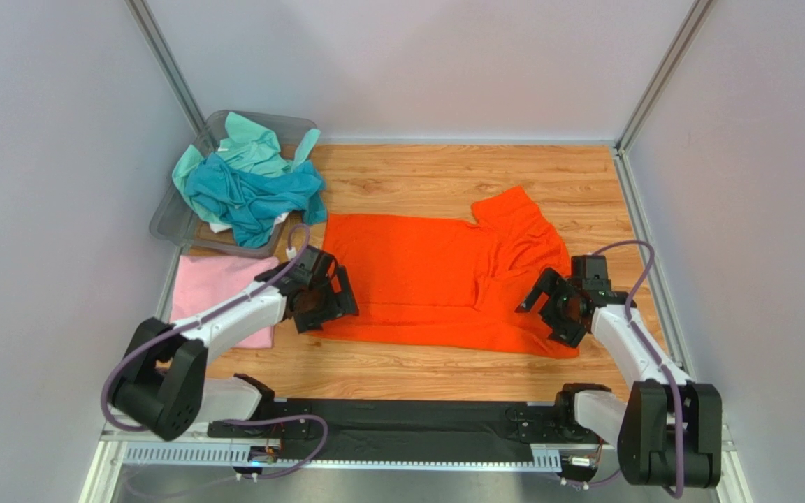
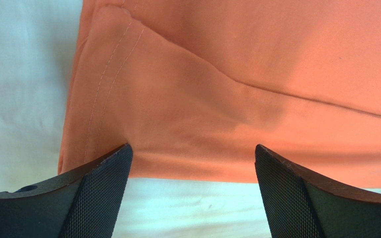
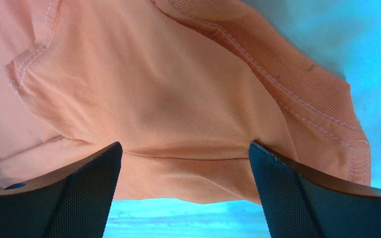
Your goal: Fold and stack the t-shirts
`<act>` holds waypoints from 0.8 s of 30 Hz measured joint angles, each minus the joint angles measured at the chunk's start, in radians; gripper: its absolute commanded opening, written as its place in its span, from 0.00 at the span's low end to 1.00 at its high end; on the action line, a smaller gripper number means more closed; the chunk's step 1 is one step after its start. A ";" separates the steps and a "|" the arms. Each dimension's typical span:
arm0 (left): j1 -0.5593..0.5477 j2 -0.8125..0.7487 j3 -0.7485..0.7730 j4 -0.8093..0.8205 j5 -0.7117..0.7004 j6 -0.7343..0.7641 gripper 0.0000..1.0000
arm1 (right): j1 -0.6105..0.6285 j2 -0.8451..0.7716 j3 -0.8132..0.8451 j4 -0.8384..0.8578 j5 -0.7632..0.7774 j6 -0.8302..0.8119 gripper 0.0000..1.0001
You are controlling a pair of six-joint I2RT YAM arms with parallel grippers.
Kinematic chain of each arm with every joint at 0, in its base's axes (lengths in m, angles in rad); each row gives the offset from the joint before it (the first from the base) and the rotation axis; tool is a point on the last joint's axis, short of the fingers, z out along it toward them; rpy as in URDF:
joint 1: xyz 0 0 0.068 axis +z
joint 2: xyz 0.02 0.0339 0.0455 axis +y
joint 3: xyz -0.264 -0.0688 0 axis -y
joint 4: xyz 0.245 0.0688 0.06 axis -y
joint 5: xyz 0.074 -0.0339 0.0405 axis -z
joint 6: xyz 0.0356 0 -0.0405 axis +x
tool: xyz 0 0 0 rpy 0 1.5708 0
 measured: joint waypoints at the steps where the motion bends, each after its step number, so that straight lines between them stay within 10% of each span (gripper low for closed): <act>1: -0.011 -0.040 -0.031 -0.010 0.001 -0.013 1.00 | 0.000 -0.026 -0.007 -0.027 0.002 0.011 1.00; 13: -0.051 -0.328 -0.056 -0.181 -0.031 -0.052 1.00 | 0.000 -0.343 0.050 -0.227 0.041 0.052 1.00; 24: -0.007 0.075 0.505 -0.250 -0.225 0.044 0.94 | 0.000 -0.374 0.157 -0.223 0.073 -0.022 1.00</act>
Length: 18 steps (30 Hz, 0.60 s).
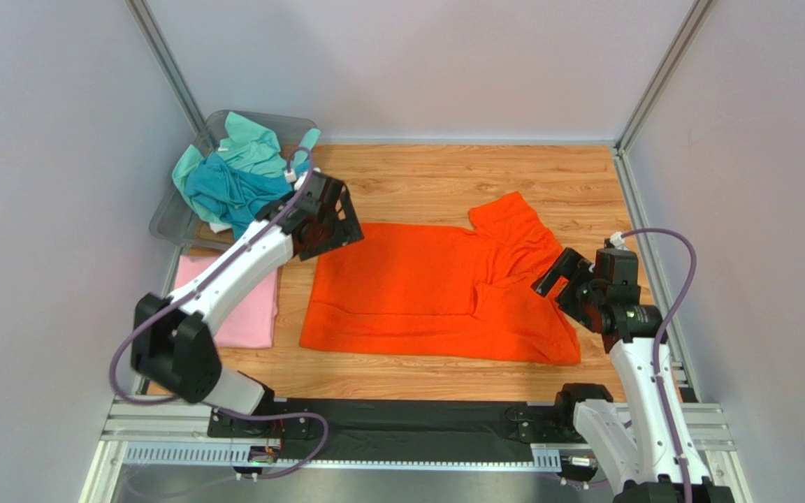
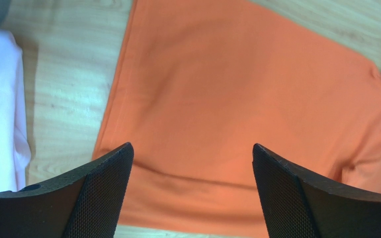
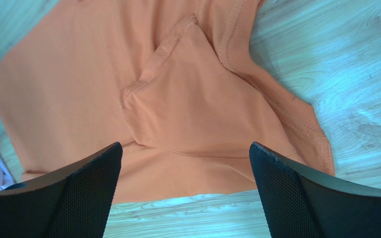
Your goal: Fold and stack the t-shirts
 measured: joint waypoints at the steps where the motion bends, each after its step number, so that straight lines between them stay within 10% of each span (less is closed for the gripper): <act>1: 0.012 0.052 0.048 -0.006 -0.007 0.011 0.92 | 0.000 0.013 0.000 0.000 0.000 -0.008 1.00; 18: 0.124 0.832 0.709 -0.141 -0.145 0.040 0.80 | 0.000 0.069 0.000 0.018 -0.024 -0.089 1.00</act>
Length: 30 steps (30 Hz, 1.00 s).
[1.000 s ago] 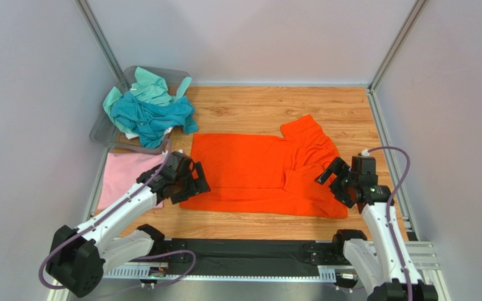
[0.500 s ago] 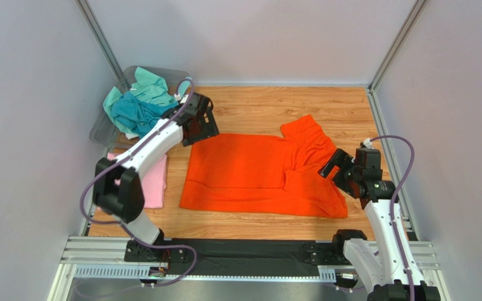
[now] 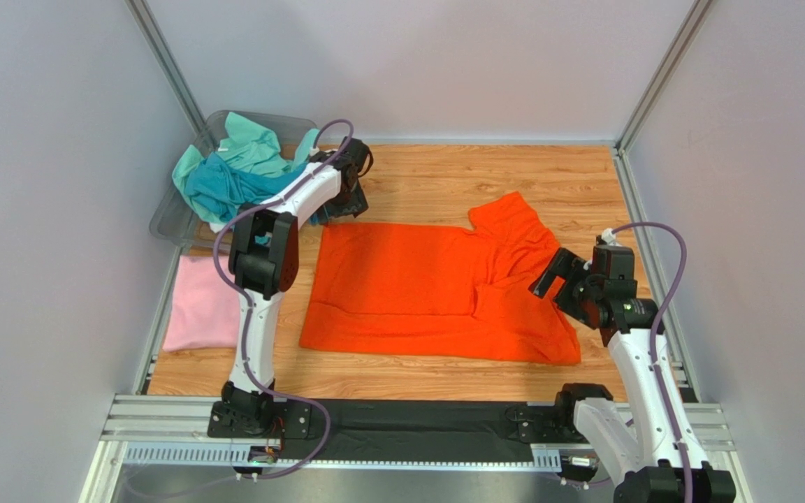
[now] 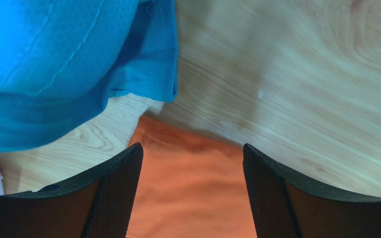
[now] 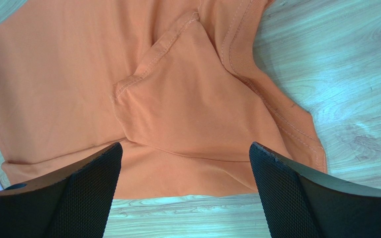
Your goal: Fold and stack the t-shirts
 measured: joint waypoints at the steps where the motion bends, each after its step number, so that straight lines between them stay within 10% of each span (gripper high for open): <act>1: 0.002 0.015 0.013 -0.009 -0.004 -0.002 0.80 | 0.000 0.002 0.000 0.003 -0.002 -0.001 1.00; 18: 0.025 0.043 0.013 -0.074 -0.037 -0.055 0.63 | 0.000 0.011 -0.010 0.019 -0.027 -0.010 1.00; 30: 0.027 0.014 -0.055 -0.063 -0.023 -0.055 0.26 | 0.000 0.012 -0.011 0.026 -0.033 -0.012 1.00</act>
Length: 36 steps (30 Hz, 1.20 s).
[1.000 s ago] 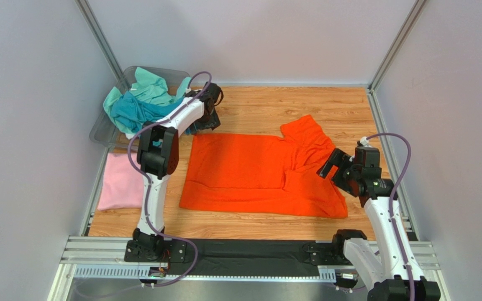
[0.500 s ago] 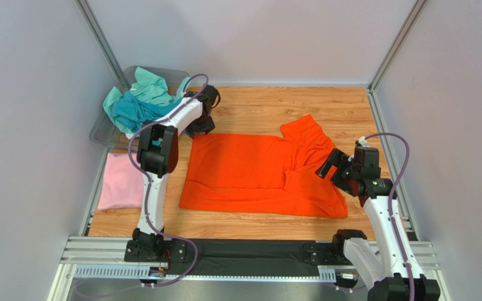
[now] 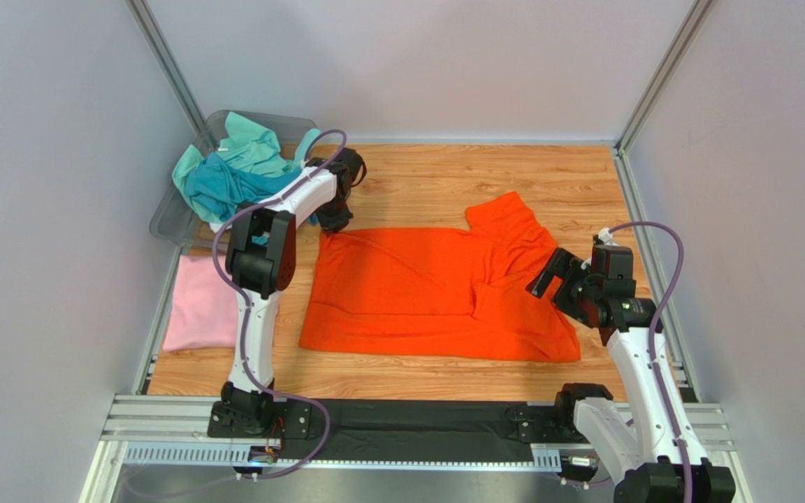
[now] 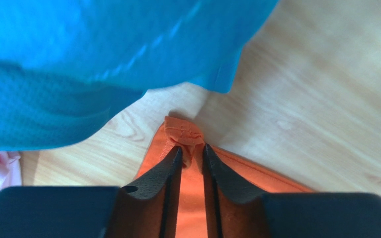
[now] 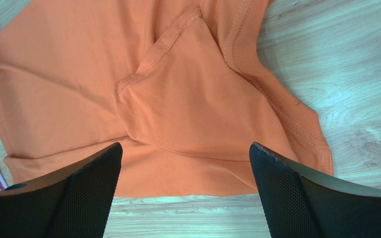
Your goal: Fold and stack the t-shirts
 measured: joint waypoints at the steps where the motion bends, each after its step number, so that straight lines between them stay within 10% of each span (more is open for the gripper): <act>1: 0.000 -0.006 -0.010 -0.002 0.002 0.000 0.19 | 0.000 0.000 0.000 0.000 0.000 0.000 1.00; 8: 0.000 -0.048 -0.074 -0.003 0.014 0.007 0.00 | 0.000 0.000 0.000 0.000 0.000 -0.003 1.00; 17: 0.001 -0.096 -0.107 0.017 0.047 0.044 0.00 | 0.000 0.126 0.077 0.023 0.020 0.001 1.00; 36: 0.002 -0.192 -0.147 0.101 0.103 0.111 0.00 | 0.111 1.267 1.113 0.214 0.145 -0.101 0.97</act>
